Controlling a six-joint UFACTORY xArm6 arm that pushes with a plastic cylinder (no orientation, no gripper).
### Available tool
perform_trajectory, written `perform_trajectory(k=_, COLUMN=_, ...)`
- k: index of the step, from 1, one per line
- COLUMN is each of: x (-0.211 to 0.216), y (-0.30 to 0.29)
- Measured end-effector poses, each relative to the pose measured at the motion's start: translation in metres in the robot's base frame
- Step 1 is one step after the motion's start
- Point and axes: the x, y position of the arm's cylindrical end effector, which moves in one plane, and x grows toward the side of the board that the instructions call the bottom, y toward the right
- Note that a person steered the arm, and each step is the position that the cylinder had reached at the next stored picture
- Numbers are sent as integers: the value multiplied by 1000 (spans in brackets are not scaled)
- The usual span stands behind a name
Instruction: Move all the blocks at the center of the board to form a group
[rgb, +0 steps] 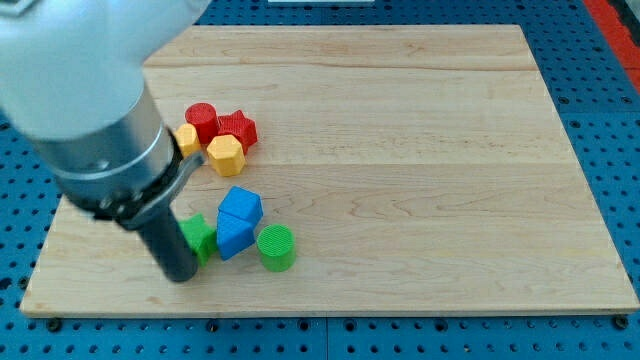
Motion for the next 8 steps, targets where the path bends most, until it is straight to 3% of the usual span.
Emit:
perform_trajectory(k=2, x=-63, y=41)
perform_trajectory(k=4, x=-91, y=76)
perform_trajectory(k=5, x=-124, y=94)
perform_trajectory(k=8, x=-102, y=-34)
